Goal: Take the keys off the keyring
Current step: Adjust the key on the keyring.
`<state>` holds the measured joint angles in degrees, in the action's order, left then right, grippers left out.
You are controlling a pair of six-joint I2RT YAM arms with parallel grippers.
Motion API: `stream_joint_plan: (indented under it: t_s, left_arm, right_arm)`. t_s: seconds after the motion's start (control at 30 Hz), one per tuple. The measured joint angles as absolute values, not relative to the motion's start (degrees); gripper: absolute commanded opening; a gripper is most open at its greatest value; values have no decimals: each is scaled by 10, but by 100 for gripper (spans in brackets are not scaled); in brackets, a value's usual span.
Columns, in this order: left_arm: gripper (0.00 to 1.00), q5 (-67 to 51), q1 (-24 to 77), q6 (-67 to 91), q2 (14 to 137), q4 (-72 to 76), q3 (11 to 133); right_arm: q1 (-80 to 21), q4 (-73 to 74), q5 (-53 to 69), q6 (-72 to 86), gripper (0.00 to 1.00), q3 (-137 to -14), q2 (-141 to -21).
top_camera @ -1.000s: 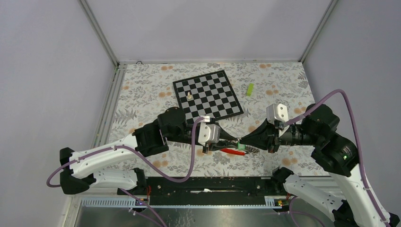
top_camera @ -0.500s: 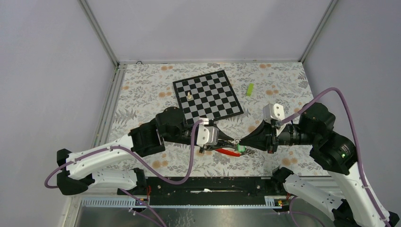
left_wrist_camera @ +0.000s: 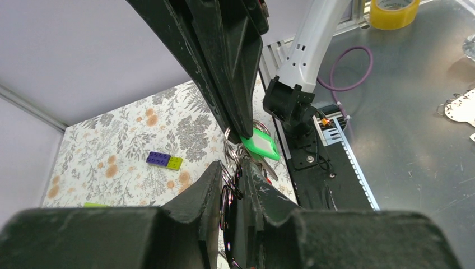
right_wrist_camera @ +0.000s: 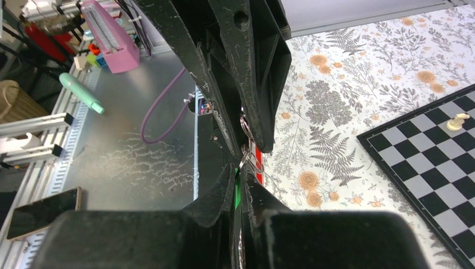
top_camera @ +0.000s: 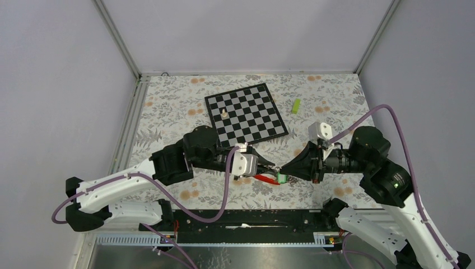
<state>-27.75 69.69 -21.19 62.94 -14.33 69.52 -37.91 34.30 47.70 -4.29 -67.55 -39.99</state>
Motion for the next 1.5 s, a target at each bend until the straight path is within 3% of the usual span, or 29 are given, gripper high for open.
stream_joint_plan:
  t_s: [0.33, 0.7, 0.93, 1.5]
  left_arm:
    - [0, -265, 697, -210, 618, -104, 660]
    - [0, -252, 697, -196, 597, -69, 620]
    - [31, -239, 697, -172, 577, -16, 584]
    - [57, -201, 697, -143, 545, 15, 547]
  right_arm:
    - [-379, 265, 477, 30, 3, -631, -388]
    - [-379, 311, 472, 21, 1, -664, -411]
    - [-379, 348, 470, 9, 1, -699, -434]
    - [-379, 375, 470, 7, 0, -713, -454]
